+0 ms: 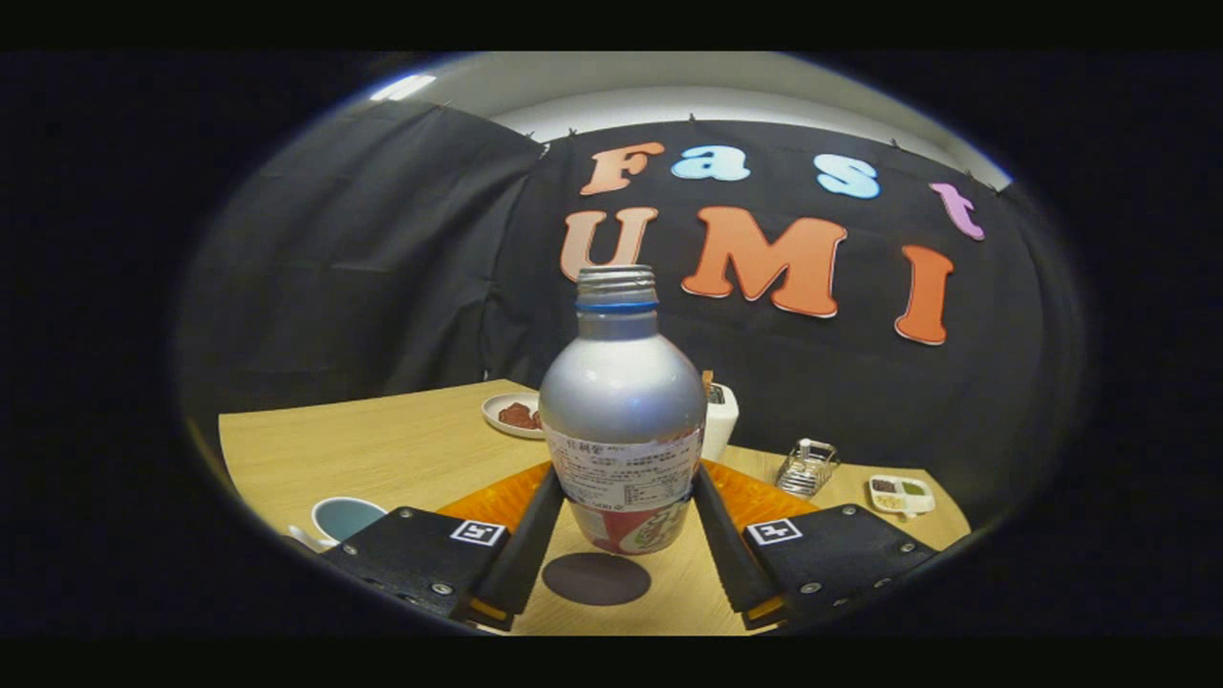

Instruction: Take the bottle from table, then pour the juice into the cup, finally place the bottle on the coaster

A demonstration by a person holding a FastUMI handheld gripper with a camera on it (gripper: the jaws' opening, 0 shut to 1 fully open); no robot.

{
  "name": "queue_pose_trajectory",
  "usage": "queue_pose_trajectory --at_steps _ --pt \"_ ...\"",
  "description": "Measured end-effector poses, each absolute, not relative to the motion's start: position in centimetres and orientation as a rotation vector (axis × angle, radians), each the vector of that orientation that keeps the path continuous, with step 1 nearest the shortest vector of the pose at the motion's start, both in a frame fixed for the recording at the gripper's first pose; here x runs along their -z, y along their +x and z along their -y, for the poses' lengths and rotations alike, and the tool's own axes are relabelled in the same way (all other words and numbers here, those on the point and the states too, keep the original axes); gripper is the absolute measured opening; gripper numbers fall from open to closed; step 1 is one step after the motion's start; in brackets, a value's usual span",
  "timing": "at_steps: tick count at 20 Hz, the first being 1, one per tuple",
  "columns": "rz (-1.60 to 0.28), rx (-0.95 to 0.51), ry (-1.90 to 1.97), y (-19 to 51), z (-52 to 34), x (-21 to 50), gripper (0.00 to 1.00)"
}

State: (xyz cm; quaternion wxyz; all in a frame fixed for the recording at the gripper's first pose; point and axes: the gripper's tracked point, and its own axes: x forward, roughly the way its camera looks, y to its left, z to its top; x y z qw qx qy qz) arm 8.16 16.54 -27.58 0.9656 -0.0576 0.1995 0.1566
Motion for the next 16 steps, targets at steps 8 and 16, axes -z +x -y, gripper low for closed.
queue_pose_trajectory --at_steps 8,16 --pt "-0.497 -0.300 -0.031 8.3 -16.1 30.8 0.77" --pt "-0.612 -0.305 -0.041 6.0 -16.3 36.0 0.77"
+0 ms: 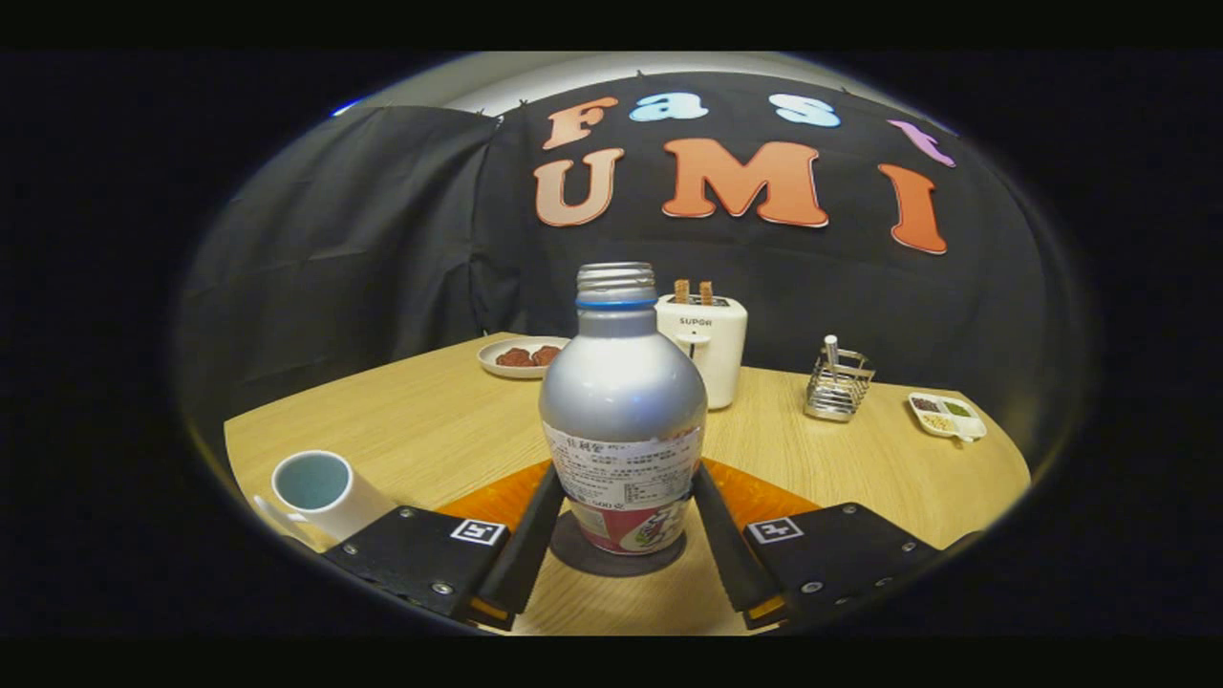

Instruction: Take the bottle from table, then pour the juice into the cup, finally place the bottle on the coaster

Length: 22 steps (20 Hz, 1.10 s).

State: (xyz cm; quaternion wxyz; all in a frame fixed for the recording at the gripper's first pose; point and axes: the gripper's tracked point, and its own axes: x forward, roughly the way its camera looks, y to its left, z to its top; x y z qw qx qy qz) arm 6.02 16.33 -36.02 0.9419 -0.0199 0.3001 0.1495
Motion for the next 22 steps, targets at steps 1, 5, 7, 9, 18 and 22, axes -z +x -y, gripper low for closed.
queue_pose_trajectory --at_steps 1,5,7,9,18,22 --pt "-0.620 -0.309 -0.039 5.9 -16.4 36.4 0.77" --pt "-0.636 -0.309 -0.009 5.7 -16.5 37.3 0.77" --pt "-0.642 -0.314 0.001 5.5 -16.4 37.0 0.77" --pt "-0.646 -0.320 0.022 5.1 -16.3 36.6 0.80" --pt "-0.508 -0.309 0.056 4.0 -14.1 29.1 0.92" --pt "-0.412 -0.277 0.064 2.5 -12.3 24.1 0.92"
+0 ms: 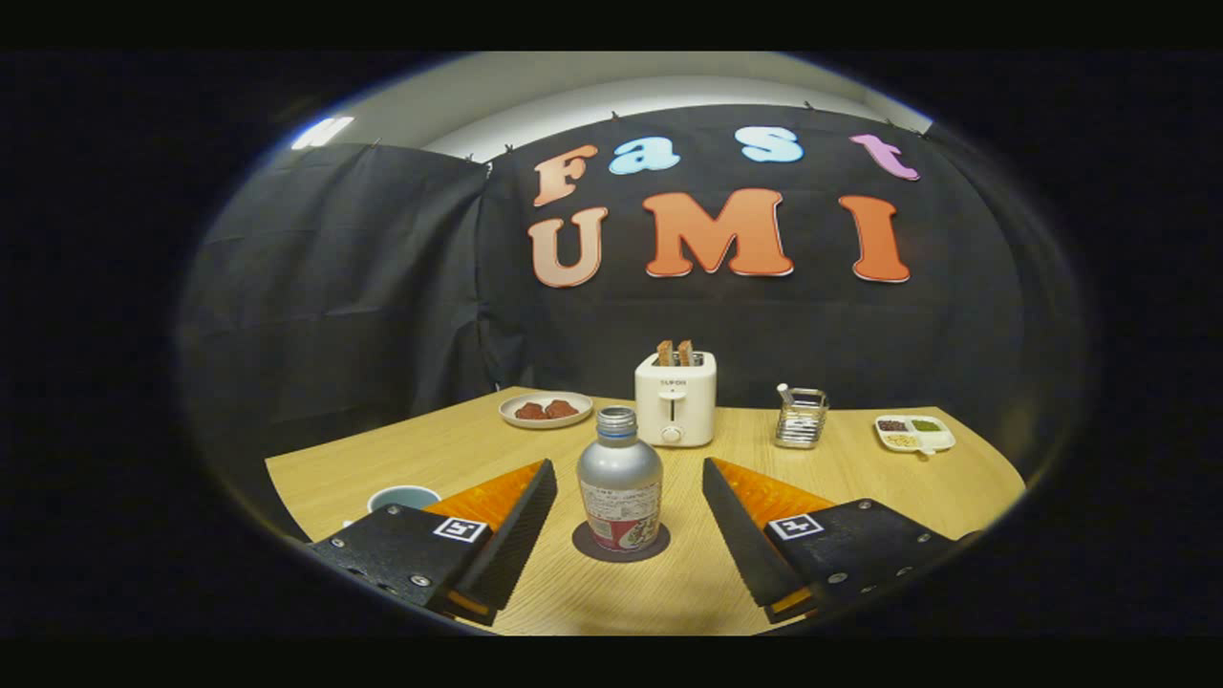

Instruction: Take the bottle from table, then pour the juice into the cup, finally place the bottle on the coaster

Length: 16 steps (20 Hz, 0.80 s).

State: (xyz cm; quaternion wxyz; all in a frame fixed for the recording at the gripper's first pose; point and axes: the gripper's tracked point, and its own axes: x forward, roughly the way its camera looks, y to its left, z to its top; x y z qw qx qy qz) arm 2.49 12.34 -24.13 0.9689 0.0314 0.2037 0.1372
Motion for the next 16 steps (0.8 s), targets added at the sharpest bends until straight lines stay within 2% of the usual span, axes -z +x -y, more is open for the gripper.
queue_pose_trajectory --at_steps 6,16 --pt "-0.265 -0.201 0.085 0.1 -8.6 16.5 0.92" --pt "-0.130 -0.110 0.042 -4.4 -4.4 9.0 0.95"
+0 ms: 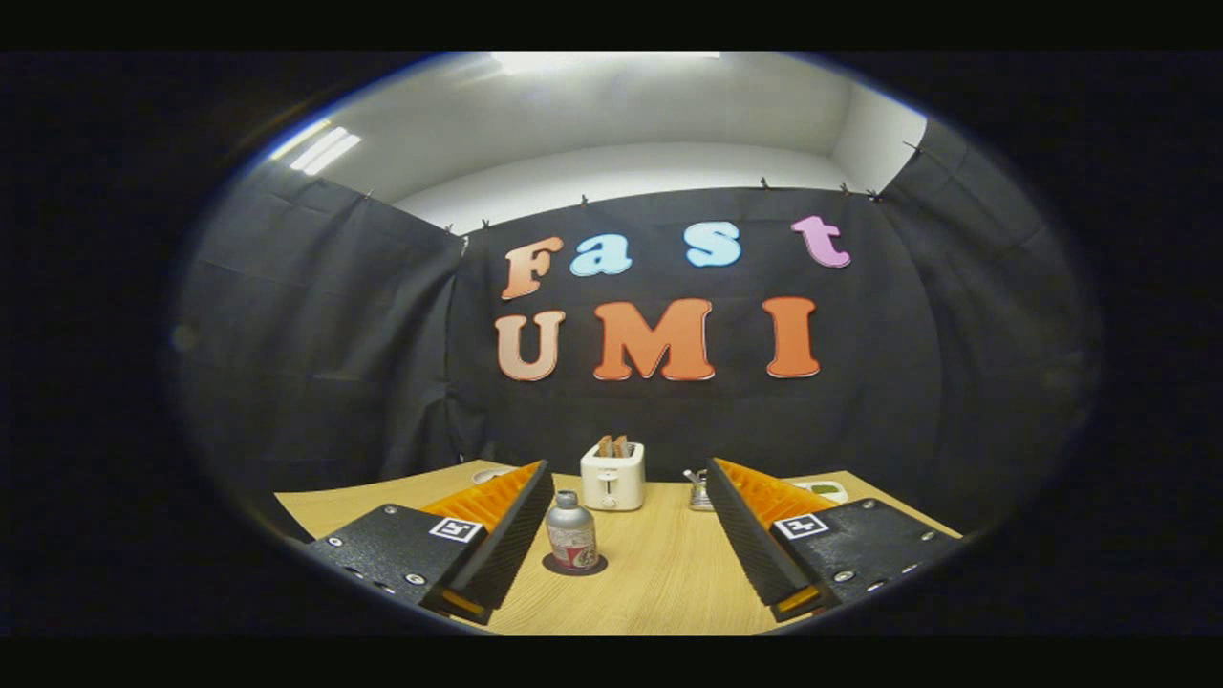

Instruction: Take the bottle from table, then pour the juice into the cup, finally place the bottle on the coaster

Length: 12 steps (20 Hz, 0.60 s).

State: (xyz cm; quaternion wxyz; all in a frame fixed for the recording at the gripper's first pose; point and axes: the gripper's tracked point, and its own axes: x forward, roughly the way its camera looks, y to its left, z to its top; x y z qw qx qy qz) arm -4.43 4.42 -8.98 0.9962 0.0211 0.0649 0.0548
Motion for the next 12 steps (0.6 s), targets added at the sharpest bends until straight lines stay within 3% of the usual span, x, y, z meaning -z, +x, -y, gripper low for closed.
queue_pose_trajectory --at_steps 12 --pt "-0.098 -0.058 0.020 -6.4 -2.9 7.7 0.95"
